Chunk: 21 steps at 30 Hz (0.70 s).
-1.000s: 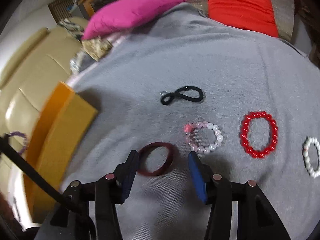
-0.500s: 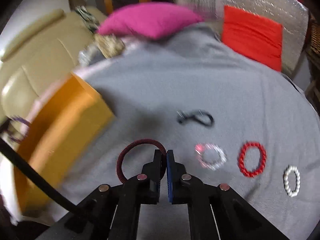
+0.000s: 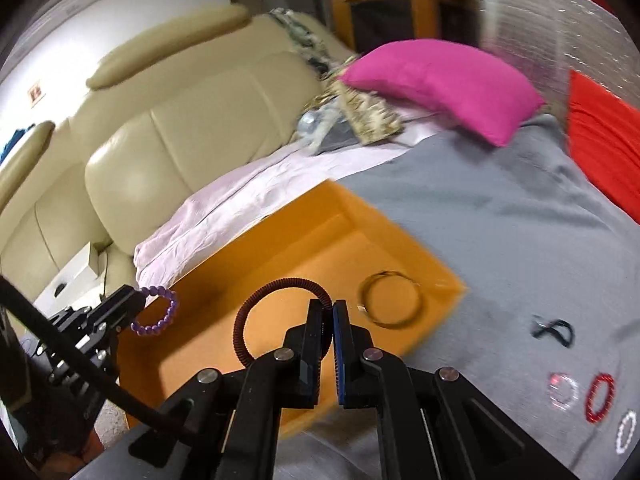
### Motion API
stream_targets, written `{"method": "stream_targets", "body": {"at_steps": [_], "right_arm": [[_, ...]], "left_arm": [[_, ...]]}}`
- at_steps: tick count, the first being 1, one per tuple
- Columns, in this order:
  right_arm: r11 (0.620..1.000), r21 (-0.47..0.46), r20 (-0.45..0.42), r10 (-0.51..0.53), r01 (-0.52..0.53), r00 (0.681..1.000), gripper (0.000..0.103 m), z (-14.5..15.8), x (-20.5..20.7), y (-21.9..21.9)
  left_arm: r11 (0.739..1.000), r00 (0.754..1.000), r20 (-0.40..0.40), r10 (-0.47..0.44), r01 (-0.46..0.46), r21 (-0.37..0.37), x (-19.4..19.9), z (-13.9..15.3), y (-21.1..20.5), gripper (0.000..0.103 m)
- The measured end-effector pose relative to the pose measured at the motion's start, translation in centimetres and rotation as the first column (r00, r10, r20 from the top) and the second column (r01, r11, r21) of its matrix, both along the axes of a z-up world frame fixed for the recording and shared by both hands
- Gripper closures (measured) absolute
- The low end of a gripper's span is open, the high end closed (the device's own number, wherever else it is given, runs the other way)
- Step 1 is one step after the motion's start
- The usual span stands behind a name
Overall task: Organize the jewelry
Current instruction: 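Release the purple bracelet into the box with the left while the right drops the dark red bangle in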
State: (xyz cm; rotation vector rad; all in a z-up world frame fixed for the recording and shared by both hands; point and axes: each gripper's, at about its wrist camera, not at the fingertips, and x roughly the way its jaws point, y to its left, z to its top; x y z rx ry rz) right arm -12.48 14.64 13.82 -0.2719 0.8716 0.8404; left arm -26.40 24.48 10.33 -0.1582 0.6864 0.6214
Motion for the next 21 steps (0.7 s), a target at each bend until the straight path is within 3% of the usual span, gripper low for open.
{"method": "stream_targets", "body": {"at_steps": [11,16,21], "right_arm": [[0.988,-0.155,-0.042,-0.013,0.006,0.999,0.096,-4.4,1.5,4.5],[0.99,-0.143,-0.077,-0.015,0.004,0.997,0.081,-4.4,2.0,3.8],[0.996,-0.067,-0.026,-0.055,0.053,0.998,0.081,-1.8,2.6,0.5]], "left_arm": [[0.999,0.999,-0.046,0.022,-0.023,-0.036,-0.1,-2.1,1.1,0.091],[0.999,0.998,-0.052,0.028,-0.029,-0.023,0.2,-2.0,0.7,0.046],[0.999,0.998,-0.054,0.033,-0.034,-0.014,0.2,-1.2,0.5,0.045]]}}
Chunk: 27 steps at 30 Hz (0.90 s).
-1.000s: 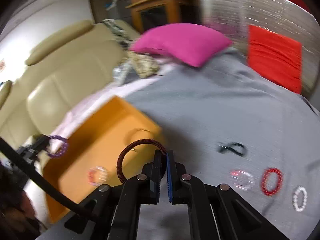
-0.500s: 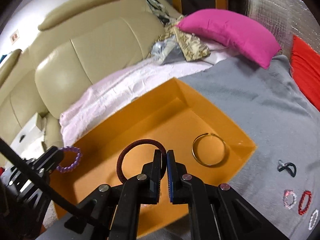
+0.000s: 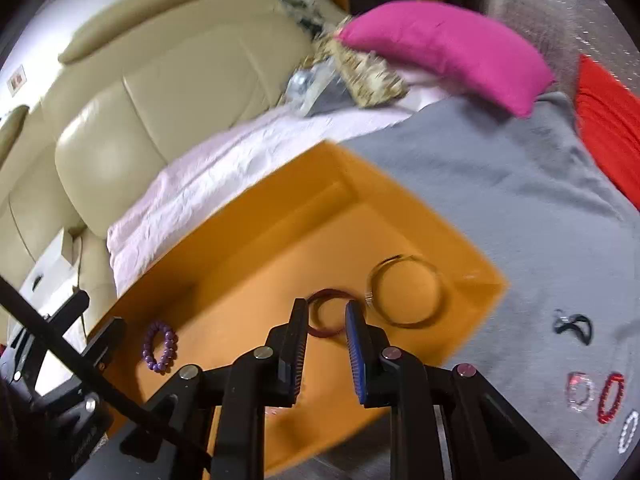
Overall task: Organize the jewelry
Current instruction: 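Release the purple bracelet into the box with the left while the right drops the dark red bangle in, then grasp the pink-white bead bracelet with the left while the right grasps the red bead bracelet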
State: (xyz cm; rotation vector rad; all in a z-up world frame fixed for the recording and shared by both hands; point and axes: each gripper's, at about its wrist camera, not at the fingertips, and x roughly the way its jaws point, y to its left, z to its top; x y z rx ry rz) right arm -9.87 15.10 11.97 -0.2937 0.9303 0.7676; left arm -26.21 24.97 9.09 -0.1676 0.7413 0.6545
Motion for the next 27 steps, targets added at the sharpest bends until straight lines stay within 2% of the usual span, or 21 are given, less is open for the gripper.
{"method": "stream_targets", "body": {"at_steps": [2,5,9,12,17,19,21,23,27], "right_arm": [[0.999,0.035,0.021,-0.035,0.034,0.999,0.081,1.2,0.5,-2.7],[0.991,0.068,0.043,-0.118,0.115,0.992,0.081,2.6,1.3,-7.7],[0.964,0.103,0.056,-0.251,0.245,0.966,0.081,3.9,2.4,-16.2],[0.924,0.139,0.045,-0.366,0.357,0.93,0.078,4.5,3.2,-23.7],[0.812,0.212,-0.01,-0.555,0.544,0.832,0.069,4.8,4.0,-35.3],[0.769,0.242,-0.045,-0.601,0.592,0.798,0.063,4.4,4.0,-38.7],[0.725,0.269,-0.075,-0.64,0.634,0.765,0.047,3.5,4.1,-41.6],[0.693,0.286,-0.11,-0.662,0.662,0.741,0.046,2.4,4.3,-43.5],[0.672,0.252,-0.192,-0.67,0.696,0.717,0.046,-0.3,5.6,-46.1]], "left_arm": [[1.0,1.0,0.005,-0.015,0.015,-0.003,0.1,0.5,-0.6,0.045],[0.999,0.998,0.013,-0.053,0.053,0.009,0.8,1.7,-2.4,0.035],[0.989,0.989,0.031,-0.148,0.147,0.033,2.2,3.8,-6.0,0.034],[0.97,0.969,0.048,-0.24,0.238,0.053,3.9,5.8,-9.7,0.032],[0.913,0.917,0.035,-0.397,0.392,0.11,8.1,7.7,-16.9,0.027],[0.893,0.897,0.023,-0.441,0.437,0.107,10.4,7.5,-19.7,0.027],[0.877,0.879,0.012,-0.477,0.475,0.074,12.4,6.8,-21.5,0.027],[0.862,0.863,0.001,-0.506,0.506,0.034,14.8,5.5,-23.2,0.027],[0.851,0.85,-0.027,-0.525,0.525,-0.022,18.5,2.1,-25.1,0.027]]}}
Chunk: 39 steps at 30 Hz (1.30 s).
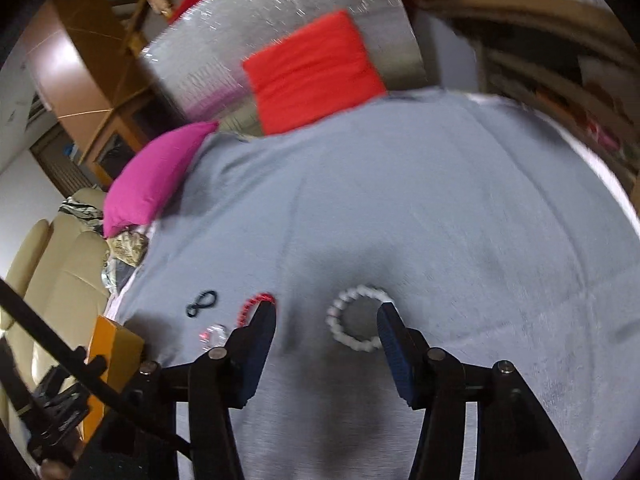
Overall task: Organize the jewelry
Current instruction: 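Grasp the pink-white bead bracelet with the left while the right grasps the red bead bracelet, then lift both bracelets and carry them over the orange box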
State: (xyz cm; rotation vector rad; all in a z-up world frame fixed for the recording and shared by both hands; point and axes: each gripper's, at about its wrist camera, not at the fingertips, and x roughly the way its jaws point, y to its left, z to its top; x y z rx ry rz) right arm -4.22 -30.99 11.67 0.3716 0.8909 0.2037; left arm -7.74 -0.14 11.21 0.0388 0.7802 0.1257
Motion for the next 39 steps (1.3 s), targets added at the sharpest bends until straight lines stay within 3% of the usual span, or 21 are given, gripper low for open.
{"method": "stream_targets", "body": {"at_steps": [4,7,10,13,16,17,19,21,27,32,35,37,39], "right_arm": [[1.0,0.004,-0.051,-0.014,0.014,0.999,0.046,-1.9,1.3,-1.0],[0.997,0.057,-0.057,0.056,-0.053,0.997,0.047,-2.7,1.8,0.0],[0.99,0.062,-0.055,0.133,-0.13,0.99,0.048,-3.2,2.5,2.7],[0.983,0.056,-0.059,0.177,-0.174,0.982,0.056,-3.8,3.4,5.0],[0.975,0.065,-0.057,0.217,-0.214,0.974,0.066,-4.4,4.6,7.2],[0.971,0.079,-0.054,0.232,-0.228,0.971,0.066,-4.5,5.2,7.9],[0.964,0.099,-0.055,0.252,-0.246,0.966,0.069,-4.9,6.1,8.9],[0.96,0.107,-0.073,0.267,-0.259,0.961,0.069,-5.5,7.1,9.8],[0.974,0.03,-0.149,0.226,-0.224,0.963,0.068,-7.7,9.1,11.1],[0.967,-0.05,-0.123,0.243,-0.251,0.962,0.069,-7.7,8.6,12.2],[0.953,-0.113,-0.114,0.269,-0.282,0.956,0.092,-7.8,8.4,13.0],[0.948,-0.152,-0.094,0.267,-0.279,0.959,0.093,-7.5,8.1,13.4],[0.951,-0.153,-0.073,0.261,-0.269,0.963,0.093,-7.0,7.8,13.3]], "left_arm": [[0.998,0.999,-0.026,-0.048,0.047,-0.04,2.4,-3.5,-0.9,0.027],[0.992,0.994,-0.092,-0.053,0.042,-0.12,4.0,-5.2,-0.6,0.033],[0.993,0.992,-0.102,-0.075,0.066,-0.095,5.2,-6.0,-1.1,0.04],[0.982,0.986,-0.111,-0.125,0.107,-0.154,6.2,-6.5,-1.5,0.043],[0.979,0.98,-0.125,-0.153,0.133,-0.157,6.7,-7.0,-1.9,0.043],[0.978,0.98,-0.127,-0.156,0.136,-0.158,7.0,-7.2,-1.9,0.047],[0.975,0.975,-0.143,-0.167,0.141,-0.172,7.6,-7.8,-1.6,0.069],[0.97,0.971,-0.167,-0.174,0.139,-0.198,8.0,-8.6,-1.3,0.073],[0.961,0.966,-0.18,-0.187,0.142,-0.237,8.3,-9.3,-1.0,0.077],[0.959,0.965,-0.177,-0.193,0.147,-0.241,8.6,-9.3,-0.9,0.077],[0.959,0.966,-0.164,-0.2,0.159,-0.236,8.4,-9.3,-0.9,0.078],[0.958,0.965,-0.156,-0.21,0.172,-0.229,8.2,-9.3,-1.0,0.092],[0.958,0.965,-0.152,-0.211,0.174,-0.227,8.1,-9.3,-1.0,0.092]]}}
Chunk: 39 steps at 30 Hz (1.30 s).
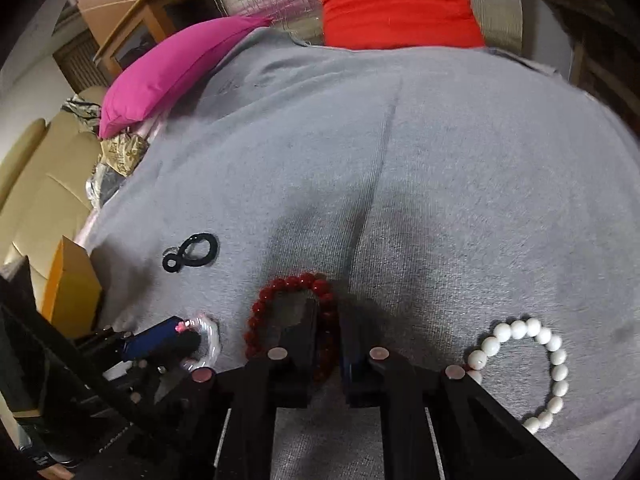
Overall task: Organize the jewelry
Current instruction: 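Lift both bracelets and carry them over the orange box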
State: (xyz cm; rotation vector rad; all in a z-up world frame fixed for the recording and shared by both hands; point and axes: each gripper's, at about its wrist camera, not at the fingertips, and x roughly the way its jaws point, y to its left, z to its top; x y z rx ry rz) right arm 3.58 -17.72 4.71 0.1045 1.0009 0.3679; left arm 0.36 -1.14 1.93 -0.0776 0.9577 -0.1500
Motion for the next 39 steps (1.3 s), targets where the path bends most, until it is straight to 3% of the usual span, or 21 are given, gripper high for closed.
{"method": "stream_targets", "body": {"at_steps": [12,30,39], "right_arm": [[0.982,0.186,0.055,-0.013,0.003,0.998,0.093,3.7,-1.7,-2.5],[0.966,0.237,0.143,0.073,-0.106,0.987,0.093,7.3,-5.4,0.7],[0.947,0.248,0.187,0.161,-0.205,0.969,0.092,9.1,-7.6,5.1]], "left_arm": [[1.0,0.998,0.063,0.004,-0.003,-0.017,-1.9,3.1,0.7,0.093],[0.997,0.981,0.176,0.082,-0.082,-0.01,-7.9,8.1,2.9,0.095],[0.983,0.948,0.266,0.177,-0.185,0.004,-12.1,10.9,5.7,0.095]]}}
